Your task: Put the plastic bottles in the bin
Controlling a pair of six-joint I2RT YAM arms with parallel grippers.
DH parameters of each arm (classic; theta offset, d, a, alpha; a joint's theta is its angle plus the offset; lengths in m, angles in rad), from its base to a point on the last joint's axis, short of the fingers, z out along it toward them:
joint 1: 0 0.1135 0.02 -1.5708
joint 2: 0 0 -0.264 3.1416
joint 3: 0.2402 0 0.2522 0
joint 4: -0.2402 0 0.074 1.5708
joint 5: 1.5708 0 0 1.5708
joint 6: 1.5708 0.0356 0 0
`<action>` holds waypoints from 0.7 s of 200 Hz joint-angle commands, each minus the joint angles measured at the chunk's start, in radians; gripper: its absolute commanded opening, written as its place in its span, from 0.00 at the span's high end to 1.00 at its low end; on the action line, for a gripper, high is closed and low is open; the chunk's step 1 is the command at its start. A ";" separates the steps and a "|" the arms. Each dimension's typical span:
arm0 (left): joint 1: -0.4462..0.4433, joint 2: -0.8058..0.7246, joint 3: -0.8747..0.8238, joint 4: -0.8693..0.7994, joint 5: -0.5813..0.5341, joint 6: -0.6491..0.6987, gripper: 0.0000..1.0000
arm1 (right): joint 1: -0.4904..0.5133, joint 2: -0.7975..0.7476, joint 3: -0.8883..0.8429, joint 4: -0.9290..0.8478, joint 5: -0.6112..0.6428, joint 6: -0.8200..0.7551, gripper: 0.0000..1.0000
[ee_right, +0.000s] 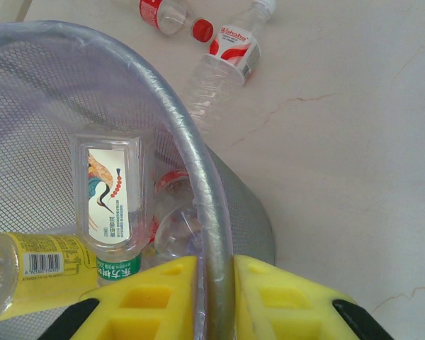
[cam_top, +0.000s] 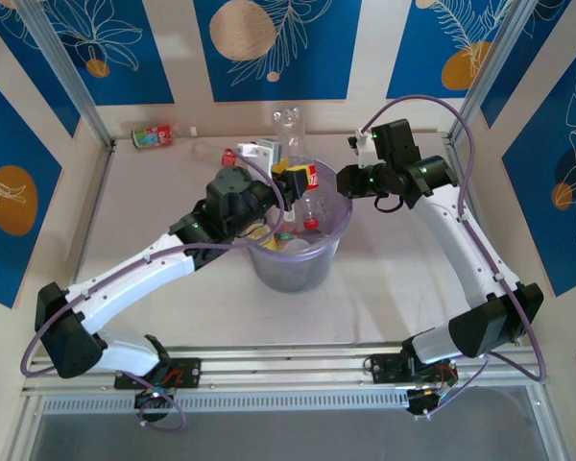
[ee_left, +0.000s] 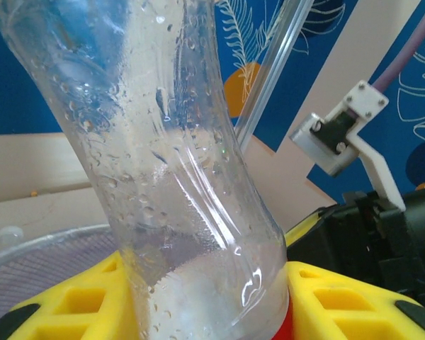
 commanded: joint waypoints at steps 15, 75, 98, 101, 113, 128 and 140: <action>-0.028 0.033 -0.027 0.049 -0.007 -0.046 1.00 | 0.015 -0.008 0.003 0.011 -0.017 -0.007 0.81; -0.035 0.065 -0.076 0.052 -0.027 -0.076 1.00 | 0.015 -0.005 -0.002 0.010 -0.011 -0.009 0.81; -0.041 0.074 -0.102 0.063 -0.020 -0.103 1.00 | 0.013 -0.001 -0.001 0.010 -0.010 -0.010 0.81; -0.042 0.075 -0.106 0.065 -0.019 -0.105 1.00 | 0.013 -0.001 -0.002 0.011 -0.011 -0.011 0.81; -0.045 0.079 -0.119 0.072 -0.014 -0.117 1.00 | 0.012 0.001 -0.002 0.012 -0.011 -0.010 0.81; -0.050 0.081 -0.131 0.079 -0.009 -0.128 1.00 | 0.012 0.003 0.000 0.012 -0.013 -0.011 0.81; -0.054 0.084 -0.135 0.077 -0.005 -0.134 1.00 | 0.013 0.005 0.001 0.013 -0.015 -0.011 0.81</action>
